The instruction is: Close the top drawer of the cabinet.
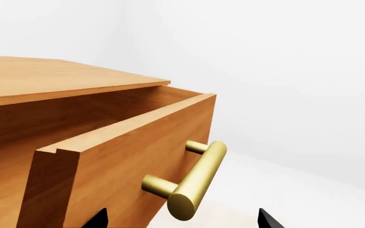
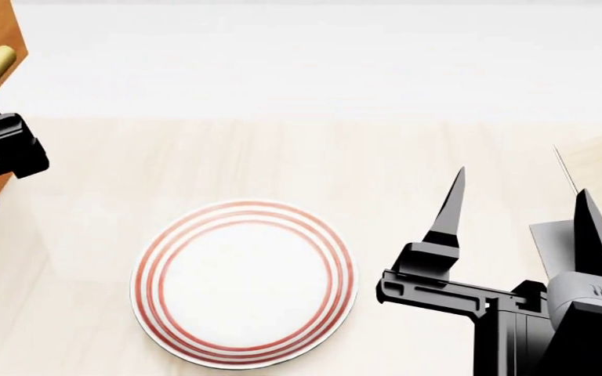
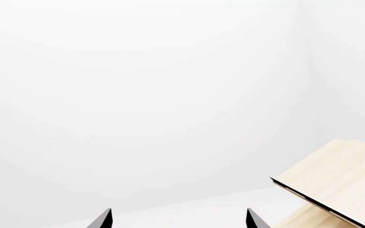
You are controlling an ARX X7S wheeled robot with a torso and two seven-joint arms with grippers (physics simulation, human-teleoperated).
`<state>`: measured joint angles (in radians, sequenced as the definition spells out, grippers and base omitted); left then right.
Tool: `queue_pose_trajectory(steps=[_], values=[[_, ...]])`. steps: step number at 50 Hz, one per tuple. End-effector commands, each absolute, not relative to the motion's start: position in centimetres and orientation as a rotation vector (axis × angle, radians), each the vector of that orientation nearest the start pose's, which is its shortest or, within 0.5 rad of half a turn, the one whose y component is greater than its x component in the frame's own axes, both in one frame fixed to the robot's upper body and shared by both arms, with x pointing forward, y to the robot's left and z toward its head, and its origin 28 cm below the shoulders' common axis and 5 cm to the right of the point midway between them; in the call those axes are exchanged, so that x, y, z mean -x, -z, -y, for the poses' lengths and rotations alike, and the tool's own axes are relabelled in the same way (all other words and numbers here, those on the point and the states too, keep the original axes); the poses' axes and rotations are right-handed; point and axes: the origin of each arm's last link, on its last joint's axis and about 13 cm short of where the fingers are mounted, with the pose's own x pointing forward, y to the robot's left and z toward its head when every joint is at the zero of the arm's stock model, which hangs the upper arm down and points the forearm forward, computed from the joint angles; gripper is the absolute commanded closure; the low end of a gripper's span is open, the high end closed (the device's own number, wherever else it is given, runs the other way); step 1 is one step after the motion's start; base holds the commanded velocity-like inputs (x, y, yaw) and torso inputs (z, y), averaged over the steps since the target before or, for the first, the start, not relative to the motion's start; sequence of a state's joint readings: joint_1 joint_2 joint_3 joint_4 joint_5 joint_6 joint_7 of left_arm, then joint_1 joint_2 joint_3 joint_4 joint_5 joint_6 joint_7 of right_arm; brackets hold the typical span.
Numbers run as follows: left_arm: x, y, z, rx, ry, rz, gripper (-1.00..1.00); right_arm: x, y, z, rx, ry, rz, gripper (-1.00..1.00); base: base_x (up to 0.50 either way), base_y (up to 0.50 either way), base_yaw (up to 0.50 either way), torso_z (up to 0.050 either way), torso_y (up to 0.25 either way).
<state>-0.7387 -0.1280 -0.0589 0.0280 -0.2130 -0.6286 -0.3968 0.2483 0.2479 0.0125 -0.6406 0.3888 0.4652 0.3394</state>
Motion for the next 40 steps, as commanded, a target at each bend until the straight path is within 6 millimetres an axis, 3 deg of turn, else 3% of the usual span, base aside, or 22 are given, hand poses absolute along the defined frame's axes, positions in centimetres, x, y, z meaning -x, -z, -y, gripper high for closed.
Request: queue_pose_trajectory(steps=[1,29,40], values=[[-34.1,-19.2,-24.9,0.174,-0.440,0.109,-1.00,-22.5,-17.0,12.1,-0.123,0.113,0.381,-1.00,0.00,0.00,0.00,0.000,0.000],[-35.2,-19.8,-26.7,0.293,-0.598,0.072,-1.00,-22.6,-16.9,12.1,-0.119,0.114,0.382,-1.00,0.00,0.00,0.00,0.000,0.000],[-35.4,-21.1,-27.7,0.319,-0.627,0.099,-1.00,-22.6,-16.9,12.1,-0.116,0.115,0.382,-1.00,0.00,0.00,0.00,0.000,0.000]])
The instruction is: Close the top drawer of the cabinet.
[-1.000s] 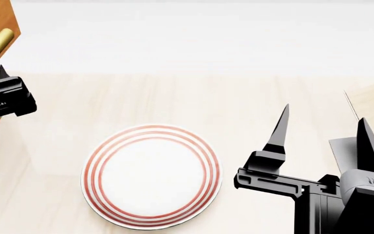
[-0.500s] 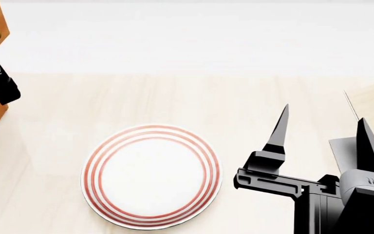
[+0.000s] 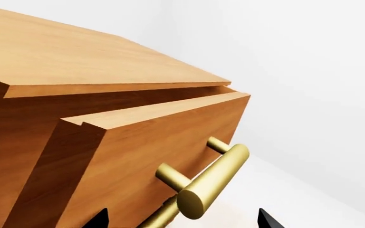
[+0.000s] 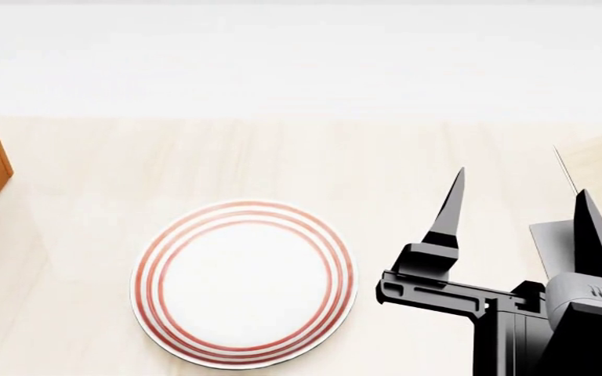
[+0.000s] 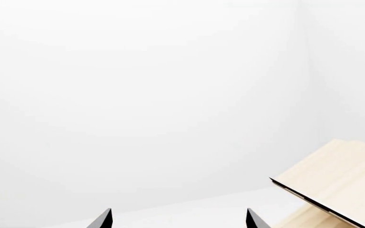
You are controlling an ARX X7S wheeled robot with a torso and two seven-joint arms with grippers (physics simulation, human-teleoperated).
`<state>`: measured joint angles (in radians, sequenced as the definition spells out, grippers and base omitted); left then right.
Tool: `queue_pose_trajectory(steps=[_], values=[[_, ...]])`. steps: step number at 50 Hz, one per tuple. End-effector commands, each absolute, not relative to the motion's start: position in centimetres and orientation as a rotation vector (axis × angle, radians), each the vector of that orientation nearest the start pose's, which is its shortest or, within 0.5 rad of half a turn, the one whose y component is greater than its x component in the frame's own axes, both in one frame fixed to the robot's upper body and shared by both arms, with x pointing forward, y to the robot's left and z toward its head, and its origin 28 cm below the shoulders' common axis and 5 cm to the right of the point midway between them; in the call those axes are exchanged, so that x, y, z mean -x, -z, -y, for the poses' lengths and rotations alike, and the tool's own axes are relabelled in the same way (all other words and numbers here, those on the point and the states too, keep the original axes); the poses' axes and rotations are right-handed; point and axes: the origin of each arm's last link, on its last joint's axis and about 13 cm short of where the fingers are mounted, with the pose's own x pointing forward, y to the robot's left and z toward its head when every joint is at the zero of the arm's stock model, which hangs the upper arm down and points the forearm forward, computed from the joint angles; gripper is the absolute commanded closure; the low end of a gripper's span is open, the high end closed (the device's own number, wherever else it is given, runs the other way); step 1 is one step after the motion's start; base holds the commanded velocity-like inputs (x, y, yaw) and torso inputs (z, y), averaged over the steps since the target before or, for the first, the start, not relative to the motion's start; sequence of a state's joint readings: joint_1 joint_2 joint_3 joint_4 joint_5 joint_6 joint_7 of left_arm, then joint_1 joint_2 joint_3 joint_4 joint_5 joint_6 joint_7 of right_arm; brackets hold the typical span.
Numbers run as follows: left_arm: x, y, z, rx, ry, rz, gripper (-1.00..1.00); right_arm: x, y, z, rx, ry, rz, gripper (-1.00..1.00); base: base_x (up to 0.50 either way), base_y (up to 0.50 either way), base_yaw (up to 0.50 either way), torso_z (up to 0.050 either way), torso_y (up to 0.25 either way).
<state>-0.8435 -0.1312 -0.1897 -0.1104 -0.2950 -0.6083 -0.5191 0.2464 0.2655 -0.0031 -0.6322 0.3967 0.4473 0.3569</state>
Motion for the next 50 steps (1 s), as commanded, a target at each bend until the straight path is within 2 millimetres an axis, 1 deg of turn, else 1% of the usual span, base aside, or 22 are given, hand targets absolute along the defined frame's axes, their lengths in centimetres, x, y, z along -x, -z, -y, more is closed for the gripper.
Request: queue_pose_trajectory(steps=[1,3,7,10,14,18,23,27,31,34,36,47,50], values=[[-35.4,-21.3,-27.9,0.321,-0.634,0.102,-1.00,-22.6,-16.9,12.1,-0.117,0.114,0.381,-1.00,0.00,0.00,0.00,0.000,0.000],[-35.4,-21.4,-28.0,0.322,-0.637,0.104,-1.00,-22.6,-16.9,12.0,-0.117,0.114,0.381,-1.00,0.00,0.00,0.00,0.000,0.000],[-35.5,-22.2,-28.8,0.332,-0.662,0.123,-1.00,-22.6,-16.9,12.0,-0.117,0.114,0.381,-1.00,0.00,0.00,0.00,0.000,0.000],[-35.7,-22.1,-29.0,0.335,-0.669,0.127,-1.00,-22.6,-16.9,12.0,-0.117,0.114,0.381,-1.00,0.00,0.00,0.00,0.000,0.000],[-35.7,-22.6,-29.5,0.344,-0.686,0.140,-1.00,-22.6,-16.9,12.1,-0.118,0.114,0.381,-1.00,0.00,0.00,0.00,0.000,0.000],[-35.5,-23.6,-30.0,0.354,-0.704,0.157,-1.00,-22.6,-17.0,12.1,-0.118,0.114,0.382,-1.00,0.00,0.00,0.00,0.000,0.000],[-35.4,-23.7,-30.4,0.359,-0.726,0.171,-1.00,-22.6,-16.9,12.1,-0.117,0.114,0.381,-1.00,0.00,0.00,0.00,0.000,0.000],[-35.5,-23.3,-30.8,0.366,-0.789,0.185,-1.00,-22.5,-16.9,12.1,-0.116,0.116,0.381,-1.00,0.00,0.00,0.00,0.000,0.000],[-35.4,-23.4,-31.0,0.378,-0.826,0.200,-1.00,-22.6,-16.9,12.1,-0.116,0.114,0.381,-1.00,0.00,0.00,0.00,0.000,0.000],[-35.3,-23.4,-31.1,0.397,-0.852,0.213,-1.00,-22.6,-16.9,12.1,-0.115,0.114,0.381,-1.00,0.00,0.00,0.00,0.000,0.000],[-35.1,-23.5,-31.5,0.454,-0.914,0.232,-1.00,-22.6,-16.9,12.1,-0.117,0.116,0.381,-1.00,0.00,0.00,0.00,0.000,0.000],[-35.2,-23.2,-30.9,0.439,-0.868,0.218,-1.00,-22.6,-16.9,12.1,-0.117,0.116,0.381,-1.00,0.00,0.00,0.00,0.000,0.001],[-35.1,-23.0,-30.5,0.427,-0.831,0.204,-1.00,-22.6,-16.8,12.1,-0.117,0.116,0.380,-1.00,0.00,0.00,0.00,0.000,0.000]])
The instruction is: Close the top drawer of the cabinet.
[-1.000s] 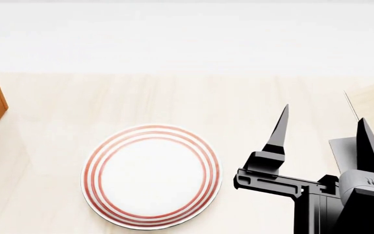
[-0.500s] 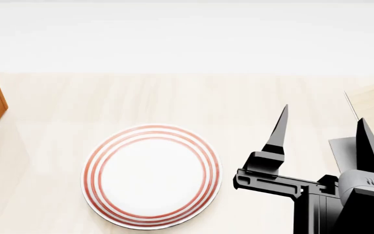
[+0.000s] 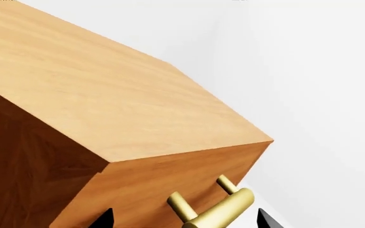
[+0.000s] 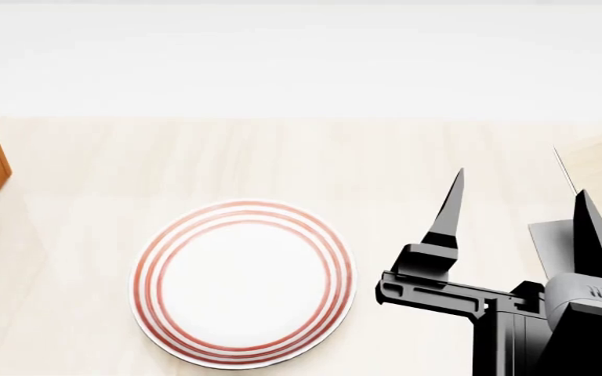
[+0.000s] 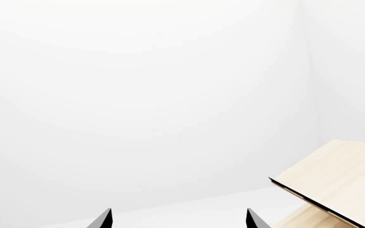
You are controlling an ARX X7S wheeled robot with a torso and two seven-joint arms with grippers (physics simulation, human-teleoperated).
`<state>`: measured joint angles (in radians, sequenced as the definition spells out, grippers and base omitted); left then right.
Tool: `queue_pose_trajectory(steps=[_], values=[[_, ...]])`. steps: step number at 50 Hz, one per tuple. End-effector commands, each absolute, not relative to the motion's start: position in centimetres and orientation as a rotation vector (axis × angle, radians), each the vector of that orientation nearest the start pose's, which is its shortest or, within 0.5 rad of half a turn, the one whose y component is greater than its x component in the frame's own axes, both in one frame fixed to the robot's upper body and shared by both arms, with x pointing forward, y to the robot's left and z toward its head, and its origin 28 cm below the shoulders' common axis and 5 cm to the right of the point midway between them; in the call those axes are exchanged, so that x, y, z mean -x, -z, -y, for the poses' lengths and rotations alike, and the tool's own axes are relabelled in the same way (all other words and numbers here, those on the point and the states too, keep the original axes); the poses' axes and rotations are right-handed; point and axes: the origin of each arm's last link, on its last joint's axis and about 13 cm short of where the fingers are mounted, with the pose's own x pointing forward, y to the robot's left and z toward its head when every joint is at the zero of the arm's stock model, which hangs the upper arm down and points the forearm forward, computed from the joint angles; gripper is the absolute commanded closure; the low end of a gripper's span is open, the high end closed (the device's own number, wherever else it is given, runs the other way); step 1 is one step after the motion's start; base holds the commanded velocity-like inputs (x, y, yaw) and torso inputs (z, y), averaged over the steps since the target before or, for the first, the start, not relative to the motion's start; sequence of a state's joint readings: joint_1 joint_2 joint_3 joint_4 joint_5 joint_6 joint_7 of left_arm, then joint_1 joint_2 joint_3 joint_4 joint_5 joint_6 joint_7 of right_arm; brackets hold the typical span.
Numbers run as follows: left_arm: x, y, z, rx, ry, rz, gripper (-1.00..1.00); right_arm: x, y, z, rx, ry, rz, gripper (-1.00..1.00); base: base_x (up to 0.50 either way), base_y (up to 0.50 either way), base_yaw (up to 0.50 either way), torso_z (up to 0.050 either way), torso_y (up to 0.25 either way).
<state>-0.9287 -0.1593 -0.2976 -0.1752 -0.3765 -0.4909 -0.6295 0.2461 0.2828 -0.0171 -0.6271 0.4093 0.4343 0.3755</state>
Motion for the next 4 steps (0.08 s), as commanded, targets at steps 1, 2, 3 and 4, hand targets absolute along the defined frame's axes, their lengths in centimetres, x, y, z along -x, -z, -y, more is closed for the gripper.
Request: queue_pose_trajectory(steps=[1,2,3,4], values=[[-35.11,-22.91,-30.42,0.424,-0.820,0.201,-1.00,-22.61,-16.83,12.11,-0.116,0.116,0.381,-1.00,0.00,0.00,0.00,0.000,0.000],[-35.05,-22.86,-30.18,0.406,-0.800,0.201,-1.00,-22.58,-16.88,12.09,-0.116,0.116,0.381,-1.00,0.00,0.00,0.00,0.000,0.000],[-35.00,-22.82,-30.01,0.401,-0.787,0.203,-1.00,-22.58,-16.89,12.09,-0.116,0.116,0.382,-1.00,0.00,0.00,0.00,0.000,0.000],[-34.97,-22.80,-29.90,0.389,-0.781,0.207,-1.00,-22.59,-16.89,12.10,-0.116,0.116,0.382,-1.00,0.00,0.00,0.00,0.000,0.000]])
